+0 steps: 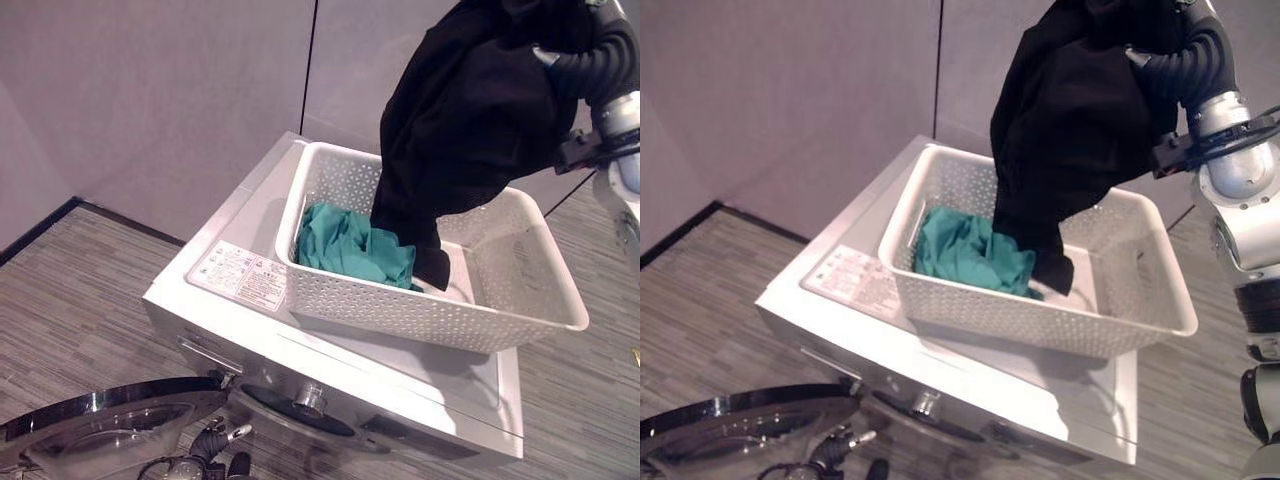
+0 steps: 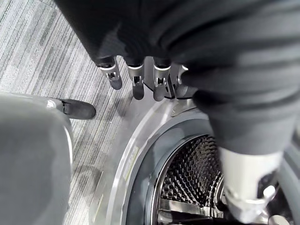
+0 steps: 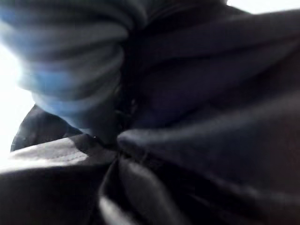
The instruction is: Grab the laundry basket,head to the washer,open it,put in the laundry and shut it.
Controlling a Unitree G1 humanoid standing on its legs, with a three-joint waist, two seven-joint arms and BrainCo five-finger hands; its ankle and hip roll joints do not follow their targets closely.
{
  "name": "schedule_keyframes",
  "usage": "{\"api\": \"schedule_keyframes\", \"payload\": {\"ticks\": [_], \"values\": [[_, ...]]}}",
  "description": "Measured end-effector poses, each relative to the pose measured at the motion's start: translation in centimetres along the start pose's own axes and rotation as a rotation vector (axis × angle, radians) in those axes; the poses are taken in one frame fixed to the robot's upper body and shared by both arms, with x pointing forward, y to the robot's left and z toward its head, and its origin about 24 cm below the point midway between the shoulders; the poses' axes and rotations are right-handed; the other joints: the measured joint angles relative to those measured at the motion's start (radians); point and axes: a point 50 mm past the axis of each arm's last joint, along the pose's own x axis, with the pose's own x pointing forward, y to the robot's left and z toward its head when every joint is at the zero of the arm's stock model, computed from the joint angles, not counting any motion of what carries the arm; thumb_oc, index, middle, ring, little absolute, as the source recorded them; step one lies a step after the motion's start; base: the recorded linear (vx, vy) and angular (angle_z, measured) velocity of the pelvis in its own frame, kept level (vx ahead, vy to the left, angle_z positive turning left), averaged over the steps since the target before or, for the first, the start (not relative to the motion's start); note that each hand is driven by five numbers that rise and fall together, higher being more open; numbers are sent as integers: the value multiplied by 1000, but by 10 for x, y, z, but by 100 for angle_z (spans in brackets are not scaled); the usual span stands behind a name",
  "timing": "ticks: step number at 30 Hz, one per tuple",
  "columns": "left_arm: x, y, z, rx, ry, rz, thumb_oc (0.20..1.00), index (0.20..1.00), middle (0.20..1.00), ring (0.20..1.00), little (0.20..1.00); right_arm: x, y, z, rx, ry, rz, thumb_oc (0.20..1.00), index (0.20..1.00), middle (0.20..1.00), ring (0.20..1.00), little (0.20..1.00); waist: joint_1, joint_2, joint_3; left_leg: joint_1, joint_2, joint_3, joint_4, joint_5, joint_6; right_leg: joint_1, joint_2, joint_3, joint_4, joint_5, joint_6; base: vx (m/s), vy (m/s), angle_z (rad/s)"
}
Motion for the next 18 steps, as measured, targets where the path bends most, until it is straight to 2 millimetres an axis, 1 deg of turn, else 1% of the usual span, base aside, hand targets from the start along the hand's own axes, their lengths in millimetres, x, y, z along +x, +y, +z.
{"api": "schedule_keyframes", "payload": {"ticks": [1, 2, 6, 7, 9, 10, 13, 14, 15, 16, 18], "values": [[0, 0, 0, -1, 1, 1, 1000, 1000, 1000, 1000, 1000, 0, -2, -1, -21, 3, -19, 200, 200, 200, 200, 200, 1, 0, 0, 7, -7, 16, 2, -5, 7, -1, -6, 10, 5, 0, 0, -3, 113, -16], [0, 0, -1, -1, 2, 0, 1000, 1000, 1000, 1000, 1000, 1, -3, 0, -34, -4, -40, 200, 200, 200, 200, 200, 1, 2, 1, 10, -7, 17, 3, -5, 8, -3, -9, 15, 12, 0, 0, -25, 138, -13], [0, -8, 6, 22, -28, -19, 1000, 1000, 1000, 1000, 1000, 2, -21, 6, -157, -38, -179, 200, 200, 200, 200, 200, -9, 21, 12, 33, -18, 23, 6, -12, 27, -6, -27, 21, 62, -1, 1, -24, 124, -7], [0, -9, 7, 25, -32, -21, 1000, 1000, 1000, 1000, 1000, 2, -25, 7, -197, -40, -201, 200, 200, 200, 200, 200, -6, 24, 14, 39, -20, 26, 5, -14, 30, -7, -31, 26, 73, -2, 3, -39, 168, -12], [1, -10, 9, 29, -38, -21, 1000, 1000, 1000, 1000, 1000, 1, -36, 10, -320, -45, -257, 200, 200, 200, 200, 200, -6, 26, 13, 42, -36, 41, 19, -26, 48, -21, -47, 40, 104, -2, 3, -38, 170, -13], [1, -10, 10, 34, -39, -24, 1000, 1000, 1000, 1000, 1000, 1, -45, 13, -404, -50, -284, 200, 200, 200, 200, 200, -5, 29, 15, 42, -38, 41, 20, -25, 54, -32, -59, 39, 129, -4, 6, -27, 114, -6], [1, -13, 10, 69, -38, -39, 1000, 1000, 1000, 1000, 1000, 2, -64, 10, -524, -7, -348, 200, 200, 200, 200, 200, -6, 24, 16, 56, -68, 44, 25, -31, 75, -43, -88, 40, 176, -4, 11, -48, 190, -1], [2, -17, 11, 99, -40, -57, 1000, 1000, 1000, 1000, 1000, 4, -80, 14, -635, 7, -381, 200, 200, 200, 200, 200, -2, 28, 21, 55, -77, 45, 38, -36, 89, -66, -110, 43, 227, -4, 11, -58, 168, 0], [2, -18, 10, 108, -37, -63, 1000, 1000, 1000, 1000, 1000, 5, -88, 17, -681, 13, -398, 200, 200, 200, 200, 200, -2, 30, 21, 57, -83, 46, 37, -36, 95, -78, -121, 45, 254, -4, 11, -105, 201, -4], [1, -16, 7, 112, -25, -58, 1000, 1000, 1000, 1000, 1000, 7, -98, 22, -726, 14, -440, 200, 200, 200, 200, 200, 0, 28, 22, 66, -94, 55, 42, -37, 106, -97, -140, 48, 289, 4, 42, -94, 162, -20], [1, -13, 5, 119, -20, -55, 1000, 1000, 1000, 1000, 1000, 12, -113, 34, -781, 0, -495, 200, 200, 200, 200, 200, 15, 21, 28, 67, -111, 87, 51, -49, 122, -117, -160, 61, 306, 14, 58, -69, 151, -37]]}}
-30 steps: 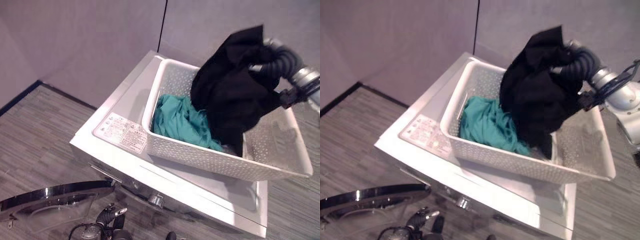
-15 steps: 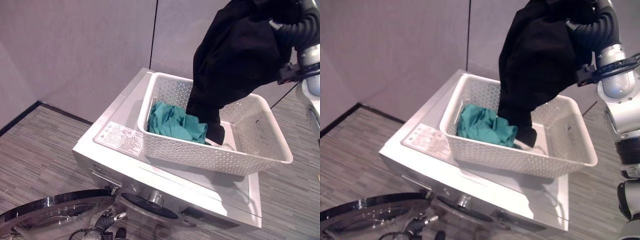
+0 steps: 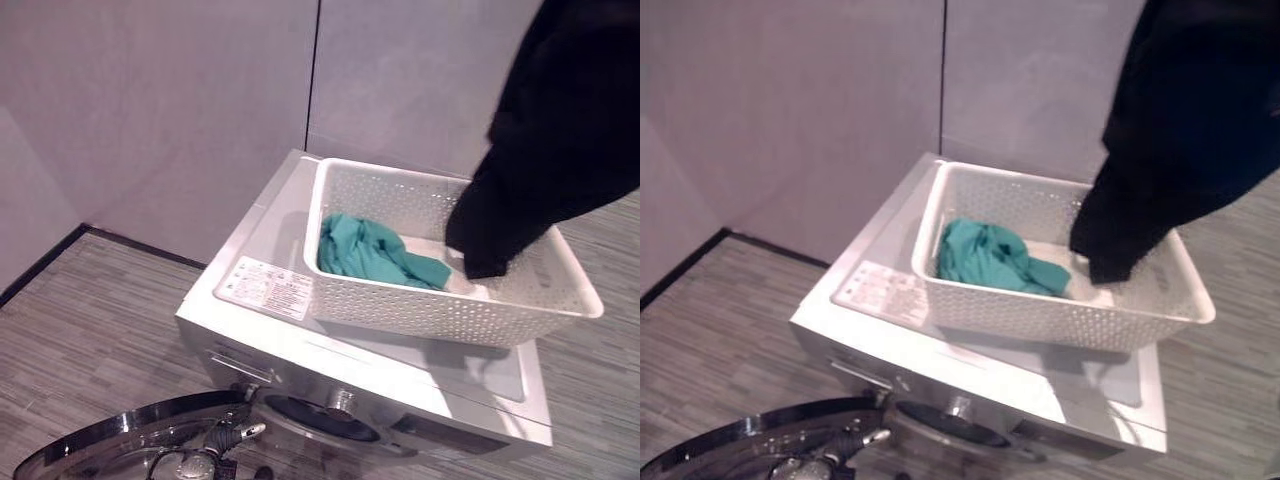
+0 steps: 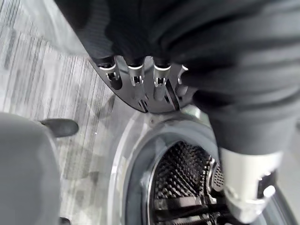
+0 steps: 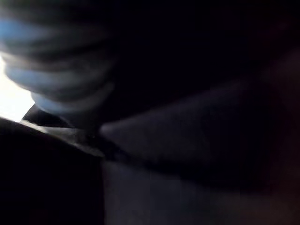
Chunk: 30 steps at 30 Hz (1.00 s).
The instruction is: Grab the laundry basket,head to the washer,open it,put in the laundry and shut it.
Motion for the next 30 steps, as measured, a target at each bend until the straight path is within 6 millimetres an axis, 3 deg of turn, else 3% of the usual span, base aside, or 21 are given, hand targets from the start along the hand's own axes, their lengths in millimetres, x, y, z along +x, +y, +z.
{"api": "schedule_keyframes", "payload": {"ticks": [2, 4, 8, 10, 11, 13, 15, 18, 19, 20, 23, 24, 26, 27, 29, 30], "values": [[0, 5, 3, 20, -6, 1, 1000, 1000, 1000, 1000, 1000, 12, -18, -3, -57, 6, -62, 200, 200, 200, 200, 200, 8, -10, 13, 8, -22, 22, 6, -12, 17, -5, -25, -8, -5, 17, 29, -76, 181, -37], [-4, 19, -6, 43, 22, 25, 1000, 1000, 1000, 1000, 1000, 26, -30, 0, -95, 5, -100, 200, 200, 200, 200, 200, 18, -5, 18, 15, -19, 61, 18, -26, 36, 7, -42, -119, -34, 59, 14, -153, 150, -51], [-3, 17, -15, -5, 58, 41, 1000, 1000, 1000, 1000, 1000, 39, -34, 3, -150, -2, -95, 200, 200, 200, 200, 200, 25, 13, 34, 34, 3, 98, 28, -37, 50, -28, -34, -185, 86, 30, 22, -90, 34, -27], [-6, 22, -22, -26, 74, 70, 1000, 1000, 1000, 1000, 1000, 45, -39, 5, -170, -5, -107, 200, 200, 200, 200, 200, 24, 19, 36, 32, 29, 136, 21, -41, 57, -72, 1, -176, 226, -51, 53, -107, -26, -35], [-7, 27, -25, -40, 82, 92, 1000, 1000, 1000, 1000, 1000, 48, -40, 5, -185, -2, -106, 200, 200, 200, 200, 200, 38, 20, 36, 37, 40, 155, 18, -41, 56, -109, 18, -158, 309, -94, 50, -47, -31, -62], [-11, 33, -37, -37, 126, 122, 1000, 1000, 1000, 1000, 1000, 51, -46, 3, -191, 9, -122, 200, 200, 200, 200, 200, 42, -7, 22, 24, 40, 173, 27, -37, 47, -107, 37, -161, 320, -158, 44, -136, -143, -44], [-13, 32, -42, -81, 131, 138, 1000, 1000, 1000, 1000, 1000, 51, -46, 3, -206, 4, -125, 200, 200, 200, 200, 200, 41, -10, 19, 18, 57, 214, 38, -37, 45, -109, 72, -115, 357, -204, 17, -116, -164, -27], [-13, 32, -41, -79, 124, 137, 1000, 1000, 1000, 1000, 1000, 51, -45, 4, -205, -4, -127, 200, 200, 200, 200, 200, 43, -23, 7, -1, 67, 234, 48, -37, 30, -85, 93, -124, 266, -259, -17, -152, -266, -42], [-13, 31, -40, -98, 119, 138, 1000, 1000, 1000, 1000, 1000, 51, -45, 6, -201, -13, -127, 200, 200, 200, 200, 200, 62, -18, 6, -20, 84, 263, 76, -35, 26, -69, 126, -133, 173, -264, -86, -88, -238, -68], [-13, 31, -40, -117, 118, 142, 1000, 1000, 1000, 1000, 1000, 51, -43, 8, -200, -21, -121, 200, 200, 200, 200, 200, 75, -15, -3, -24, 95, 272, 76, -34, 26, -49, 154, -134, 96, -269, -130, -85, -246, -84], [-15, 28, -49, -168, 136, 154, 1000, 1000, 1000, 1000, 1000, 48, -30, 6, -178, -3, -87, 200, 200, 200, 200, 200, 69, 31, -33, -62, 157, 245, 143, -26, 23, 17, 259, -112, -90, -174, -180, -137, -302, -50], [-14, 28, -46, -178, 125, 157, 1000, 1000, 1000, 1000, 1000, 47, -30, 5, -168, 5, -85, 200, 200, 200, 200, 200, 73, 26, -35, -104, 162, 250, 193, -42, 8, 28, 265, -95, -118, -157, -188, -58, -133, -39], [-15, 26, -46, -193, 119, 160, 1000, 1000, 1000, 1000, 1000, 47, -26, 6, -151, 7, -79, 200, 200, 200, 200, 200, 71, 16, -41, -124, 152, 220, 150, -43, -28, 33, 269, -76, -149, -144, -197, -101, -224, -31], [-15, 23, -48, -200, 123, 154, 1000, 1000, 1000, 1000, 1000, 47, -25, 7, -136, 7, -79, 200, 200, 200, 200, 200, 63, 39, -55, -143, 158, 198, 89, 14, -60, 43, 293, -78, -166, -140, -202, -117, -232, -20], [-14, 15, -48, -211, 125, 140, 1000, 1000, 1000, 1000, 1000, 46, -25, 6, -126, 15, -85, 200, 200, 200, 200, 200, 59, 77, -75, -163, 181, 195, 69, 118, -54, 52, 329, -77, -173, -142, -204, -105, -179, -9], [-15, 17, -52, -219, 137, 159, 1000, 1000, 1000, 1000, 1000, 41, -20, 2, -110, 25, -81, 200, 200, 200, 200, 200, 44, 81, -96, -156, 189, 197, 68, 103, -69, 62, 333, -80, -182, -144, -201, -74, -121, -1]]}}
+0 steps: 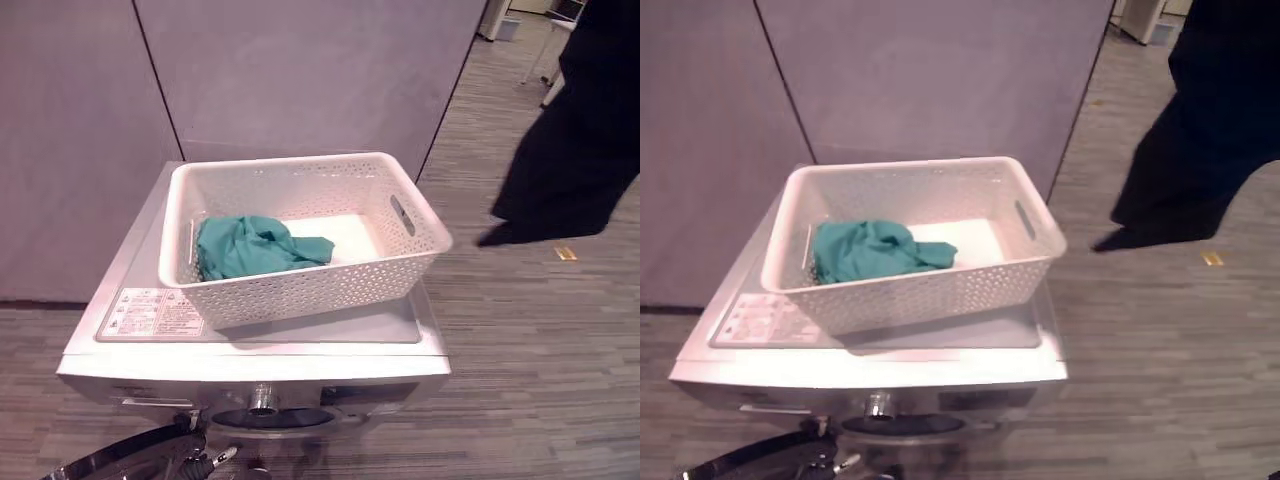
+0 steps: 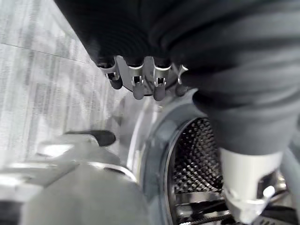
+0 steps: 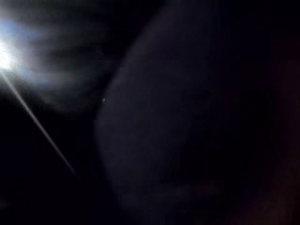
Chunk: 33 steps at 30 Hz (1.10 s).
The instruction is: Grab the laundry basket,head to the washer,open it,put in the laundry and shut it.
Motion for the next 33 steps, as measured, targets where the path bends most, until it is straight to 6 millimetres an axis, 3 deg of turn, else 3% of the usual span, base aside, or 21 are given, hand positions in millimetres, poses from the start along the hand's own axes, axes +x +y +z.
{"api": "schedule_keyframes", "payload": {"ticks": [5, 8, 11, 12, 13, 14, 16, 19, 20, 21, 24, 25, 27, 28, 29, 30, 31, 32, 33], "values": [[0, -3, -3, -33, 9, 6, 1000, 1000, 1000, 1000, 1000, 2, -4, 11, 206, 10, -91, 200, 200, 200, 200, 200, -29, -15, 1, 45, 2, 14, -49, 4, -1, 36, 11, 23, -74, 21, 6, -101, -178, -13], [0, -4, -4, -51, 13, 8, 1000, 1000, 1000, 1000, 1000, -3, -4, 24, 297, -42, -111, 200, 200, 200, 200, 200, -27, -14, 2, 51, 5, 31, -70, 7, -7, 57, 26, 47, -142, 65, 2, -77, -125, -23], [0, -8, -1, -73, -2, 0, 1000, 1000, 1000, 1000, 1000, -29, 8, 24, 369, -60, -90, 200, 200, 200, 200, 200, -28, 0, 22, 60, 10, 27, -80, 13, -16, 62, 34, 52, -150, 70, -2, -115, -157, 0], [0, -14, 4, -93, -24, -17, 1000, 1000, 1000, 1000, 1000, -46, 15, 22, 388, -63, -75, 200, 200, 200, 200, 200, -30, 18, 36, 59, 13, 15, -84, 16, -20, 64, 40, 46, -141, 72, -4, -138, -163, 16], [-1, -17, 8, -102, -43, -28, 1000, 1000, 1000, 1000, 1000, -57, 18, 19, 401, -54, -75, 200, 200, 200, 200, 200, -36, 13, 41, 56, 17, 10, -84, 17, -29, 63, 40, 39, -146, 74, -5, -211, -178, 20], [0, -22, 16, -103, -70, -49, 1000, 1000, 1000, 1000, 1000, -72, 28, 14, 410, -28, -57, 200, 200, 200, 200, 200, -33, 43, 66, 56, 21, -1, -86, 19, -40, 68, 50, 34, -147, 73, -7, -106, -146, 20], [-2, -27, 27, -109, -130, -75, 1000, 1000, 1000, 1000, 1000, -97, 39, 7, 427, 26, -41, 200, 200, 200, 200, 200, -32, 55, 96, 43, 30, 0, -85, 21, -49, 63, 53, 30, -150, 78, -12, -115, -83, 9], [-6, -33, 46, -114, -214, -111, 1000, 1000, 1000, 1000, 1000, -117, 59, 14, 457, 55, 11, 200, 200, 200, 200, 200, -29, 112, 129, 24, 43, 5, -81, 23, -52, 48, 64, 25, -142, 93, -24, -126, -59, -1], [-8, -34, 50, -118, -240, -120, 1000, 1000, 1000, 1000, 1000, -121, 61, 15, 461, 54, 19, 200, 200, 200, 200, 200, -30, 109, 140, 24, 47, 8, -82, 22, -55, 48, 65, 25, -142, 94, -25, -131, -26, 7], [-10, -36, 55, -114, -259, -131, 1000, 1000, 1000, 1000, 1000, -126, 64, 19, 463, 46, 28, 200, 200, 200, 200, 200, -33, 130, 146, 22, 53, 20, -82, 20, -58, 48, 63, 15, -141, 96, -30, -182, -71, 19], [-9, -32, 63, -73, -276, -129, 1000, 1000, 1000, 1000, 1000, -130, 68, 24, 456, 49, 30, 200, 200, 200, 200, 200, -49, 123, 157, 0, 111, 111, -6, 17, -59, 50, 51, -21, -141, 95, -43, -133, -52, 28], [-8, -27, 67, -40, -279, -116, 1000, 1000, 1000, 1000, 1000, -130, 66, 32, 466, 28, 22, 200, 200, 200, 200, 200, -57, 106, 166, -12, 139, 148, 48, 24, -69, 51, 33, -31, -138, 95, -44, -173, -77, 26], [-7, -27, 72, 26, -288, -104, 1000, 1000, 1000, 1000, 1000, -130, 68, 48, 498, -18, 31, 200, 200, 200, 200, 200, -65, 87, 177, -11, 131, 137, 203, 42, -47, 50, -22, -27, -110, 96, -42, -135, -64, 25], [-5, -39, 81, 64, -285, -123, 1000, 1000, 1000, 1000, 1000, -127, 67, 57, 517, -48, 25, 200, 200, 200, 200, 200, -84, 108, 215, -4, 91, 96, 227, 112, 0, 21, -76, -30, 49, 50, -52, -56, -1, 49], [-5, -46, 82, 87, -275, -140, 1000, 1000, 1000, 1000, 1000, -128, 67, 59, 523, -57, 29, 200, 200, 200, 200, 200, -96, 123, 224, -7, 88, 76, 232, 148, 11, -11, -89, -31, 106, 6, -33, -5, 37, 76], [-8, -52, 86, 105, -303, -164, 1000, 1000, 1000, 1000, 1000, -127, 66, 66, 527, -89, 31, 200, 200, 200, 200, 200, -111, 138, 204, -9, 77, 35, 188, 148, -16, -66, -50, -17, -7, 27, -67, -71, 69, 54], [-11, -45, 91, 125, -328, -158, 1000, 1000, 1000, 1000, 1000, -122, 63, 70, 543, -98, 12, 200, 200, 200, 200, 200, -99, 80, 206, -14, 27, 32, 264, 57, -16, -77, -94, -27, -89, 122, -160, -13, 92, 71], [-11, -53, 92, 116, -332, -172, 1000, 1000, 1000, 1000, 1000, -121, 59, 71, 564, -96, -8, 200, 200, 200, 200, 200, -115, 118, 199, -22, 63, -2, 438, -78, -33, -65, -82, -59, -90, 189, -62, -56, 119, 49], [-12, -59, 90, 121, -328, -187, 1000, 1000, 1000, 1000, 1000, -124, 60, 75, 598, -85, -19, 200, 200, 200, 200, 200, -114, 141, 185, -5, 78, -13, 486, -130, -46, -66, -68, -68, -92, 185, -63, -7, 125, 66]]}}
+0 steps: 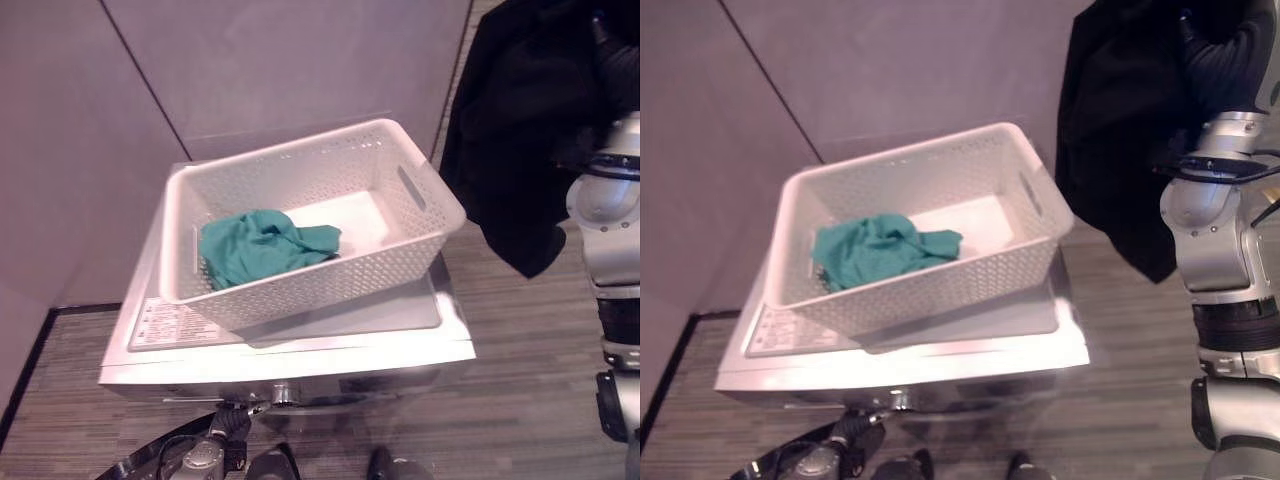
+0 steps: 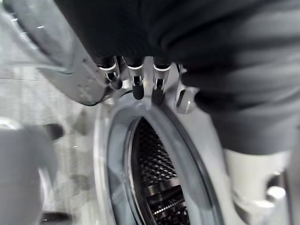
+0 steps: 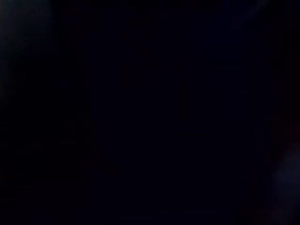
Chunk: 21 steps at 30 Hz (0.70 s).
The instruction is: Grab the laundry basket,head to the washer,open it,put in the laundry and shut it.
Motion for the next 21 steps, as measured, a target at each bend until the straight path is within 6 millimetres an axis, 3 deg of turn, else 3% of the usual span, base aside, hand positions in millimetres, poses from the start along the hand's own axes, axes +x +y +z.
{"api": "schedule_keyframes", "payload": {"ticks": [1, 2, 4, 5, 7, 12, 15, 18, 21], "values": [[0, -8, 1, 5, -3, -28, 1000, 1000, 1000, 1000, 1000, -6, 2, 7, 45, -10, -7, 200, 200, 200, 200, 200, -11, 26, -14, 53, -4, -26, -36, -37, -25, 0, 6, -11, -2, 4, -9, -132, 209, 81], [1, -19, 6, 14, -21, -62, 1000, 1000, 1000, 1000, 1000, -14, -1, 10, 44, -24, 7, 200, 200, 200, 200, 200, -42, 44, -24, 128, -5, 18, -198, -49, -29, -6, 2, -54, 3, 5, 7, -123, 217, 107], [3, -30, 17, 33, -54, -103, 1000, 1000, 1000, 1000, 1000, -19, -2, 8, 48, -10, 21, 200, 200, 200, 200, 200, -58, 58, -31, 209, -31, 47, -406, -44, -35, -26, -9, -88, 21, 9, 13, -102, 147, 89], [6, -38, 26, 78, -80, -141, 1000, 1000, 1000, 1000, 1000, -26, -1, 3, 55, 23, 30, 200, 200, 200, 200, 200, -57, 60, -32, 227, -44, 31, -474, -41, -35, -31, -16, -113, 21, 23, 38, -72, 101, 54], [9, -48, 37, 129, -113, -181, 1000, 1000, 1000, 1000, 1000, -29, 2, 2, 54, 33, 48, 200, 200, 200, 200, 200, -48, 56, -34, 227, -62, 10, -502, -42, -31, -39, -40, -122, 18, 39, 58, -137, 144, 30], [2, -68, 67, 140, -240, -294, 1000, 1000, 1000, 1000, 1000, -33, 7, 0, 35, 51, 50, 200, 200, 200, 200, 200, -50, 50, -37, 236, -156, -12, -555, -58, 39, -46, -115, -112, -15, 121, 114, -161, 163, 4], [2, -69, 69, 183, -252, -318, 1000, 1000, 1000, 1000, 1000, -34, 6, -2, 4, 60, 52, 200, 200, 200, 200, 200, -60, 35, -49, 242, -197, 0, -559, -67, 78, -50, -160, -94, -13, 136, 140, -91, 121, -10], [2, -67, 67, 210, -249, -317, 1000, 1000, 1000, 1000, 1000, -34, 6, -4, -26, 63, 54, 200, 200, 200, 200, 200, -61, 10, -66, 245, -220, 15, -558, -62, 89, -60, -186, -92, -1, 147, 156, -101, 156, -11], [1, -69, 68, 225, -253, -340, 1000, 1000, 1000, 1000, 1000, -31, 1, -7, -79, 71, 50, 200, 200, 200, 200, 200, -61, 9, -67, 255, -238, 17, -562, -56, 97, -58, -201, -89, 6, 160, 170, -117, 151, -1]]}}
